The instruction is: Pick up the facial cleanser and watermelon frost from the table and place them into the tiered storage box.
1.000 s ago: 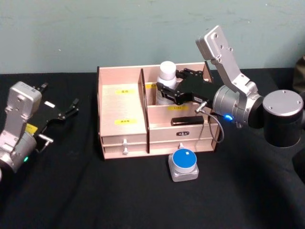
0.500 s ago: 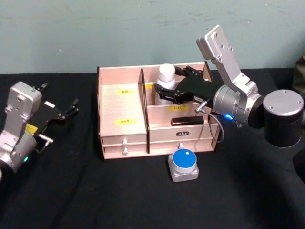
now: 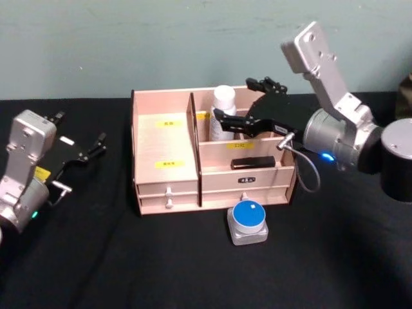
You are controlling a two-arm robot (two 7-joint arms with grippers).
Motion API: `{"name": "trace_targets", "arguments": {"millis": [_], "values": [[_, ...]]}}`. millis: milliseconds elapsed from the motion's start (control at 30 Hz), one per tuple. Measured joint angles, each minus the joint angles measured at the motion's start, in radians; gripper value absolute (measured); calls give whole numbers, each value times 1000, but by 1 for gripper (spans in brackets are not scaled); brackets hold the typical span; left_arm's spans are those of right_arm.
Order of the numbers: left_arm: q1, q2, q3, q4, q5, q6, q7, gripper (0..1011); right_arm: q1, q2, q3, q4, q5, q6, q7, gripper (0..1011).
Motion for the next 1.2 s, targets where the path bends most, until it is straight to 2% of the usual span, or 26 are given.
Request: {"name": "trace_targets", "arguments": {"millis": [233,367,533,600,800,900,1200], "values": [[0,0,0,0,0,0,0,1001,-117,75,54,-200,29,63,-18,1000],[0,0,0,0,0,0,0,1001,-224,120,84,-309,45,99,-36,1000],[0,0,0,0,0,0,0,1001,-317,144,106,-371,56,120,-57,1000],[0,0,0,0,0,0,0,1001,-383,155,117,-401,61,136,-72,1000],[0,0,0,0,0,0,0,1001,-468,160,129,-417,63,178,-96,1000],[0,0,0,0,0,0,0,1001,-493,154,130,-415,57,202,-107,1000],[0,0,0,0,0,0,0,1001,-506,120,109,-378,30,258,-120,1000]]}}
